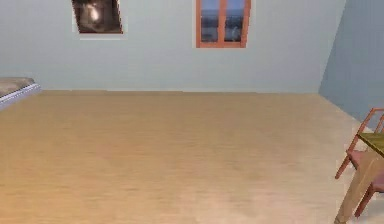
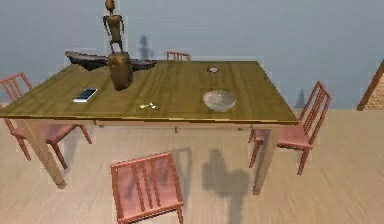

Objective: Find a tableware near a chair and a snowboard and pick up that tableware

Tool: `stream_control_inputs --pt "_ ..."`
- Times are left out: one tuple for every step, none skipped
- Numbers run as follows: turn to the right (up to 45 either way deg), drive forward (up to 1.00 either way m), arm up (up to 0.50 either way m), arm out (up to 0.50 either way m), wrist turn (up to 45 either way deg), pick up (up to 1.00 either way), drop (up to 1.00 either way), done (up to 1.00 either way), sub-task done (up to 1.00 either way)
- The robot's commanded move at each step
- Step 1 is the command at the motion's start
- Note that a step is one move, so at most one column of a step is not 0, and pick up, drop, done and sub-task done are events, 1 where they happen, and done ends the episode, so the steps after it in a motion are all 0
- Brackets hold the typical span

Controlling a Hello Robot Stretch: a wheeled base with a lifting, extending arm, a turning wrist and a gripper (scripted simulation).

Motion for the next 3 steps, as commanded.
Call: stream_control_inputs --pt "0.0 0.65 0.00 0.00 0.0 0.00 0.00 0.00 0.00" --pt "39.0 0.00 0.00 0.00 0.0 0.00 0.00 0.00 0.00" --pt "0.0 1.00 0.00 0.00 0.0 0.00 0.00 0.00 0.00"
